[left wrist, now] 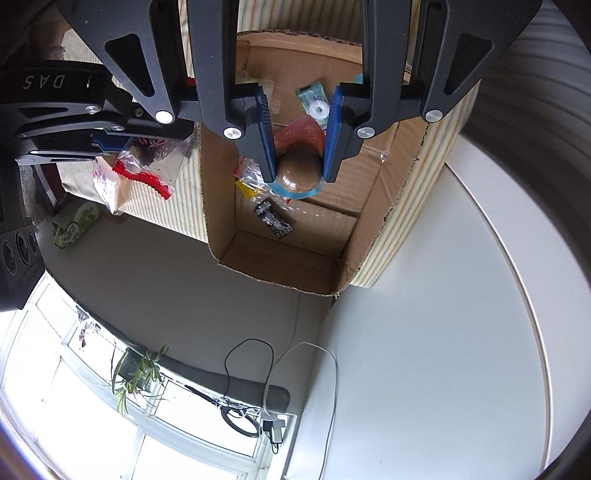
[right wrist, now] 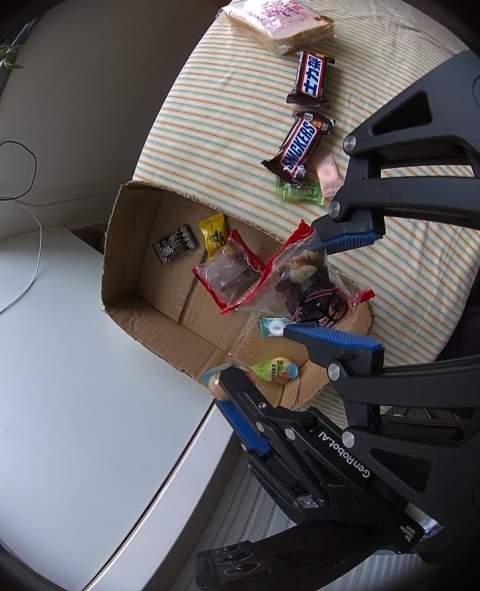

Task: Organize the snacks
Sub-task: 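Carry chocolate bag in right tool while left tool carries ball candy to box, then open right tool over box while left tool releases ball candy inside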

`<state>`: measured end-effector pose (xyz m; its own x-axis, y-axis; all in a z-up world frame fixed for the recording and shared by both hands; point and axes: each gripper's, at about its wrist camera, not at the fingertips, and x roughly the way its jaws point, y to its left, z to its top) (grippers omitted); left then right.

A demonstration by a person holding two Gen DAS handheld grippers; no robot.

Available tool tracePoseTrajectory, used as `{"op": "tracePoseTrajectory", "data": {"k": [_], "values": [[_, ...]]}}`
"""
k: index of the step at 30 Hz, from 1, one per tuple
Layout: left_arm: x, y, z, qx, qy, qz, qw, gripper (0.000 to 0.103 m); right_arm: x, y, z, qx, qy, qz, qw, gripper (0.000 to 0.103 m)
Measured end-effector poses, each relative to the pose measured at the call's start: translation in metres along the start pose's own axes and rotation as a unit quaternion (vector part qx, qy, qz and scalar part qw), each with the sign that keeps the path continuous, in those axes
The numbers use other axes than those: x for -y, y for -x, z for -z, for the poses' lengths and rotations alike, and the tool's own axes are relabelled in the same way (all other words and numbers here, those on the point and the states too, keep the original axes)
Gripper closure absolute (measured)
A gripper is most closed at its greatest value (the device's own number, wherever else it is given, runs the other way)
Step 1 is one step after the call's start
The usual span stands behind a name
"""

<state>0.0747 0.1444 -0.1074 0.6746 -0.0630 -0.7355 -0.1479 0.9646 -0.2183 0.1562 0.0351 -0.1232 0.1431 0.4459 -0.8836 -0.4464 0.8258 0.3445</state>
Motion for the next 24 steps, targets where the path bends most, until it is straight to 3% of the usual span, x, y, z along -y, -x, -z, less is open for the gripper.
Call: {"op": "tracePoseTrajectory", "data": {"k": [15, 19, 24], "values": [[-0.019, -0.008, -0.01, -0.002, 0.013, -0.008, 0.9999, 0.079, -0.015, -0.014, -0.009, -0.011, 0.014, -0.002, 1.0, 0.063], [-0.021, -0.008, -0.012, 0.001, 0.013, -0.012, 0.9998, 0.076, -0.014, -0.013, -0.012, -0.005, 0.017, 0.012, 1.0, 0.044], [-0.022, -0.007, -0.014, 0.003, 0.012, -0.016, 0.9998, 0.064, -0.011, -0.01, -0.011, -0.003, 0.017, 0.014, 1.0, 0.042]]}}
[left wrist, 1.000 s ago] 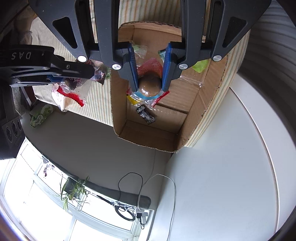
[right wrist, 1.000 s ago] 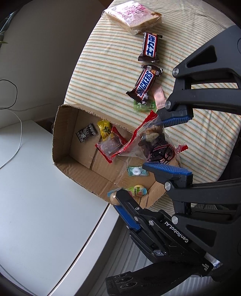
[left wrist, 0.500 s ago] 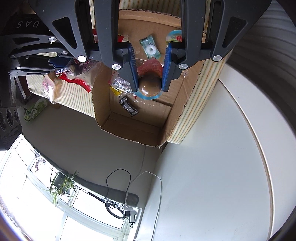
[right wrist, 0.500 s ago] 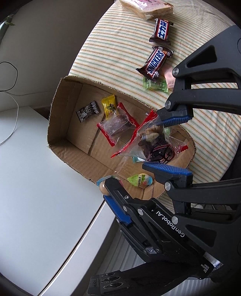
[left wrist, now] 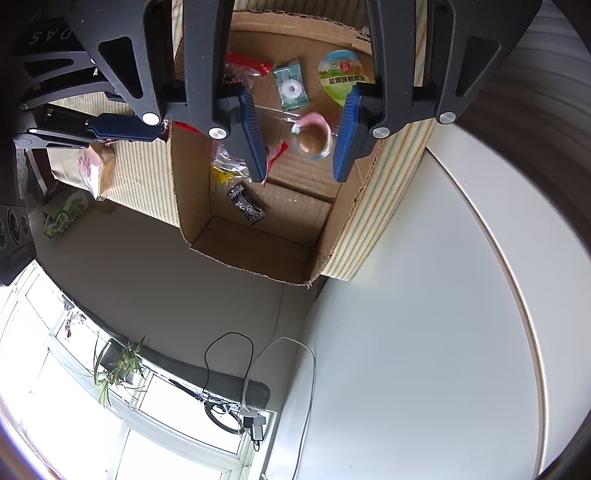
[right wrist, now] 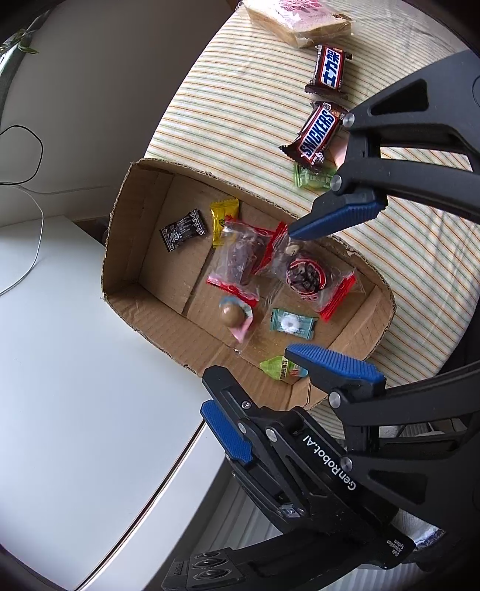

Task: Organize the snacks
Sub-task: 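Open right tool over box while left tool releases ball candy inside, then move both tools from the box to the bagged bread loaf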

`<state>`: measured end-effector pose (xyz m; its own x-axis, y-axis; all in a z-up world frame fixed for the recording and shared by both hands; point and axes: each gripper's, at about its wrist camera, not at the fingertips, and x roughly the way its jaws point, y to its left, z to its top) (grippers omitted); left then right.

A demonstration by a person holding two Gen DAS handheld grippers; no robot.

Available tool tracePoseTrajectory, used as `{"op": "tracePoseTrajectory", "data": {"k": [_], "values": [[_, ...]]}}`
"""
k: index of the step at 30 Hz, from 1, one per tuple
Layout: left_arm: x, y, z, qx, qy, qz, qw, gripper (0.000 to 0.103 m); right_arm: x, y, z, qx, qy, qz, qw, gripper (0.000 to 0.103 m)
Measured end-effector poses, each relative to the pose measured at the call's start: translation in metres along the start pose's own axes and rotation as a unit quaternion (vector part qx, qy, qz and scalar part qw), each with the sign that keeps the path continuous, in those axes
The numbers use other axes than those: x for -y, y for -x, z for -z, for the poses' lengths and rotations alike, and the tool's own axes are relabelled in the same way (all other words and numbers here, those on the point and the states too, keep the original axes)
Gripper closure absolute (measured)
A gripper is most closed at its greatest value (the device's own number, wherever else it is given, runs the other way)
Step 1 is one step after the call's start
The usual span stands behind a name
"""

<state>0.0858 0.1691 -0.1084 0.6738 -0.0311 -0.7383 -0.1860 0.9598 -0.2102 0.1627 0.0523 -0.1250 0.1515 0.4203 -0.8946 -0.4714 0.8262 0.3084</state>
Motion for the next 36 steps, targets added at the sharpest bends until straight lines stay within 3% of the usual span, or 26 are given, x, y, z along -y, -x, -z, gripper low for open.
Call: {"op": "tracePoseTrajectory", "data": {"k": [12, 22, 36], "values": [[0.01, 0.007, -0.004, 0.008, -0.001, -0.001, 1.0, 0.062, 0.015, 0.018, 0.013, 0.004, 0.0, 0.008, 1.0, 0.042], [0.038, 0.018, -0.004, 0.013, -0.017, 0.012, 0.9997, 0.062, 0.051, 0.051, 0.035, 0.022, -0.001, 0.022, 1.0, 0.042], [0.091, 0.015, 0.018, -0.016, -0.051, 0.057, 0.997, 0.062, 0.146, 0.105, 0.115, 0.077, -0.072, 0.084, 0.991, 0.042]]}}
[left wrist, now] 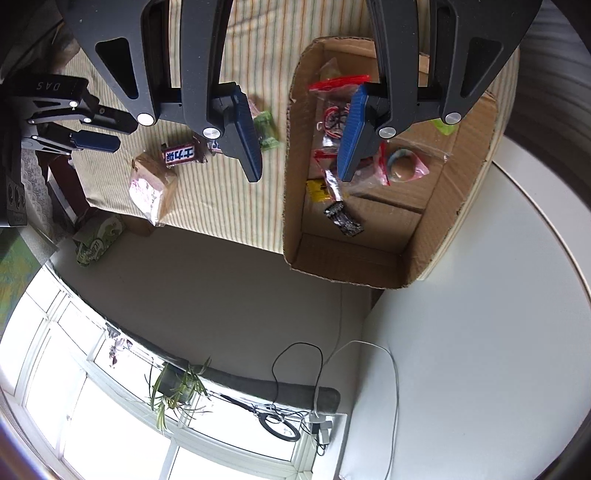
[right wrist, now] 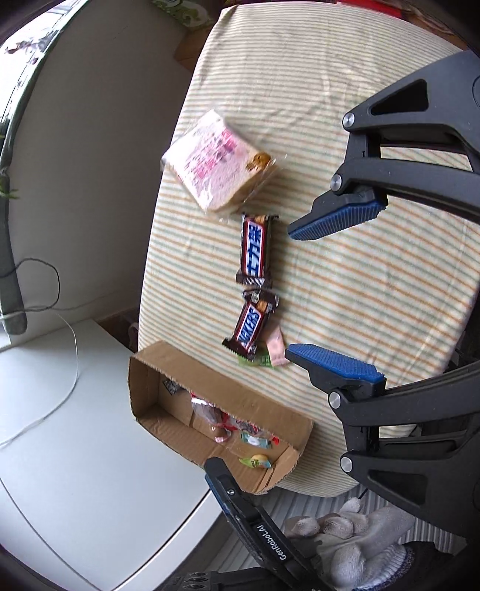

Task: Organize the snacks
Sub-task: 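Move both tools from the box to the bagged bread loaf, then grasp bagged bread loaf with right tool while left tool grips its other side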

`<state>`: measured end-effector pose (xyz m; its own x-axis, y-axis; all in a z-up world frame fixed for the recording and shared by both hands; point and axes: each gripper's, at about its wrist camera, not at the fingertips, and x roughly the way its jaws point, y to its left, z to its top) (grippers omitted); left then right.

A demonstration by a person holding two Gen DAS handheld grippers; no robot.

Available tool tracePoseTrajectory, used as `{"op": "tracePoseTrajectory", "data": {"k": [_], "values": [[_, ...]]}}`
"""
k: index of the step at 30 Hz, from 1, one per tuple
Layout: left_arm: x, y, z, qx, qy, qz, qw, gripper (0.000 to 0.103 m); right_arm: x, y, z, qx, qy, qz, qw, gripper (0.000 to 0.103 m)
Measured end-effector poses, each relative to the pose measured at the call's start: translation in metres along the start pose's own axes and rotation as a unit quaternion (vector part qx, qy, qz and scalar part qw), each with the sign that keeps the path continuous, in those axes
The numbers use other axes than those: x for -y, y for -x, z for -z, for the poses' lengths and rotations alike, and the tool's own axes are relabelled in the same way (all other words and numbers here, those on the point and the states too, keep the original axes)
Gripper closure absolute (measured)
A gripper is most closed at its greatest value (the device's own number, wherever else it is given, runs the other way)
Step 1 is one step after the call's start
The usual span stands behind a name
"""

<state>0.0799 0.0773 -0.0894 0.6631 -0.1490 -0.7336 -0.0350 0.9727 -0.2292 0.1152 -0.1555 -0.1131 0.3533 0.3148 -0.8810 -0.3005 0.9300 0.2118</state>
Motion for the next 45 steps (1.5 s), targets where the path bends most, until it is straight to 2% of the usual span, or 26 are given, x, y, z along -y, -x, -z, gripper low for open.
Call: {"op": "tracePoseTrajectory", "data": {"k": [5, 15, 24, 30, 36, 38, 39, 41, 42, 44, 45], "values": [[0.021, -0.013, 0.015, -0.028, -0.012, 0.02, 0.9993, 0.062, 0.03, 0.005, 0.017, 0.011, -0.025, 0.02, 0.999, 0.042], [0.061, -0.036, 0.035, -0.073, -0.033, 0.048, 0.9957, 0.062, 0.071, -0.006, 0.041, -0.01, -0.067, 0.049, 0.996, 0.042], [0.086, -0.054, 0.037, -0.093, -0.053, 0.068, 0.9919, 0.062, 0.114, -0.001, 0.036, 0.001, -0.128, 0.037, 0.991, 0.042], [0.111, -0.076, 0.028, -0.102, -0.07, 0.09, 0.9883, 0.062, 0.128, -0.008, 0.026, 0.006, -0.149, 0.009, 0.989, 0.042], [0.13, -0.097, 0.006, -0.102, -0.072, 0.116, 0.9854, 0.061, 0.144, -0.021, 0.011, 0.009, -0.178, -0.015, 0.984, 0.042], [0.139, -0.105, -0.001, -0.106, -0.083, 0.127, 0.9827, 0.057, 0.149, -0.025, 0.004, 0.012, -0.187, -0.024, 0.982, 0.042], [0.143, -0.109, -0.004, -0.108, -0.085, 0.133, 0.9815, 0.052, 0.152, -0.027, 0.001, 0.012, -0.192, -0.028, 0.981, 0.042], [0.151, -0.12, -0.009, -0.118, -0.088, 0.149, 0.9779, 0.051, 0.159, -0.032, -0.006, 0.013, -0.205, -0.037, 0.978, 0.041], [0.154, -0.125, -0.012, -0.126, -0.085, 0.158, 0.9756, 0.051, 0.163, -0.034, -0.008, 0.012, -0.215, -0.044, 0.975, 0.04], [0.157, -0.138, -0.017, -0.138, -0.073, 0.167, 0.9735, 0.051, 0.173, -0.04, -0.011, 0.011, -0.242, -0.067, 0.968, 0.026], [0.157, -0.144, -0.02, -0.144, -0.064, 0.174, 0.9721, 0.051, 0.177, -0.044, -0.012, 0.013, -0.256, -0.081, 0.963, 0.025]]}}
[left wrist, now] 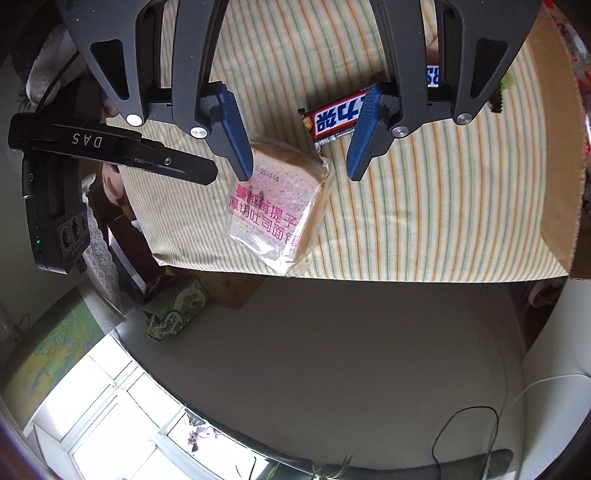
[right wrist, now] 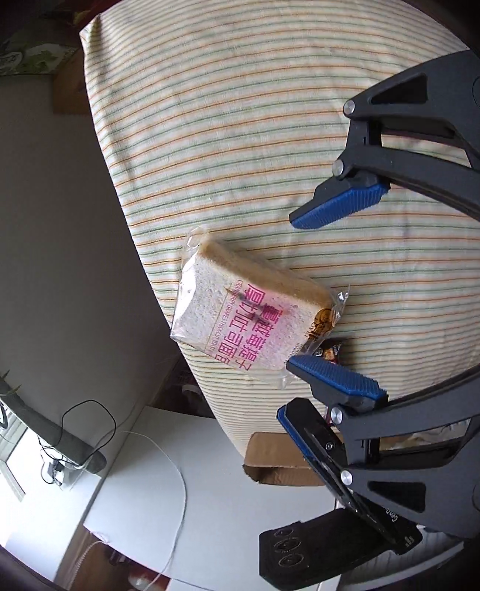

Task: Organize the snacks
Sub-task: 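Grasp bagged bread loaf with right tool while left tool grips its other side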

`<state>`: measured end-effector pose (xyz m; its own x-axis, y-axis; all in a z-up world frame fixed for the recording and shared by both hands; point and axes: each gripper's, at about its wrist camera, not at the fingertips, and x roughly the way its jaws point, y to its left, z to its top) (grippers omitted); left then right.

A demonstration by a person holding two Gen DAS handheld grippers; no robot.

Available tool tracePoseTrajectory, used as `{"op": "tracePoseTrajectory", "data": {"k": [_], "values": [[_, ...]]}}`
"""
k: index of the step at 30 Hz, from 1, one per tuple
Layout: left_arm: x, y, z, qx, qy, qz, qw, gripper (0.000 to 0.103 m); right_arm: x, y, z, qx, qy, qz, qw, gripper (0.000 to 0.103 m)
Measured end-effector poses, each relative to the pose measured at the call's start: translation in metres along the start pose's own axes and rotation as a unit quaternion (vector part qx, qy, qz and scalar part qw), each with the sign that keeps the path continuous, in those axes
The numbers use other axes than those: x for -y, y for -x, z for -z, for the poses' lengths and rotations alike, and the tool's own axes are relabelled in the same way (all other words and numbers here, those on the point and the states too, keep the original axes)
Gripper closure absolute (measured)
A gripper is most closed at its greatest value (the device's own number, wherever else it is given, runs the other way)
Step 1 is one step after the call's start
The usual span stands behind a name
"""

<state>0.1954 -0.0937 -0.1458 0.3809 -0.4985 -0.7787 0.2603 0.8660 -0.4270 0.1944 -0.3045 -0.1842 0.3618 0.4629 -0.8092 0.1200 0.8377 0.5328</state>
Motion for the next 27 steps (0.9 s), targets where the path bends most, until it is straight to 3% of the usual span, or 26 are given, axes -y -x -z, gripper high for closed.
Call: {"op": "tracePoseTrajectory", "data": {"k": [3, 10, 11, 15, 17, 18, 27], "values": [[-0.001, -0.016, -0.008, -0.02, 0.008, 0.013, 0.9997, 0.051, 0.009, -0.009, -0.008, -0.009, -0.033, -0.03, 0.999, 0.025], [-0.005, -0.047, -0.008, -0.066, 0.009, 0.025, 0.9975, 0.051, 0.019, -0.031, -0.019, -0.026, -0.06, -0.043, 0.997, 0.025], [-0.006, -0.049, -0.008, -0.067, 0.012, 0.028, 0.9973, 0.046, 0.018, -0.033, -0.02, -0.027, -0.059, -0.044, 0.997, 0.025], [-0.003, -0.051, -0.006, -0.074, -0.001, 0.033, 0.9967, 0.044, 0.016, -0.037, -0.023, -0.029, -0.056, -0.052, 0.997, 0.027], [-0.002, -0.05, -0.007, -0.075, -0.009, 0.038, 0.9964, 0.044, 0.012, -0.042, -0.024, -0.037, -0.051, -0.056, 0.996, 0.039], [0.0, -0.051, -0.006, -0.076, -0.013, 0.039, 0.9962, 0.044, 0.01, -0.044, -0.024, -0.043, -0.048, -0.06, 0.996, 0.041], [0.02, -0.045, 0.003, -0.066, -0.06, 0.026, 0.9957, 0.044, -0.005, -0.038, -0.022, -0.04, -0.008, -0.036, 0.999, 0.042]]}}
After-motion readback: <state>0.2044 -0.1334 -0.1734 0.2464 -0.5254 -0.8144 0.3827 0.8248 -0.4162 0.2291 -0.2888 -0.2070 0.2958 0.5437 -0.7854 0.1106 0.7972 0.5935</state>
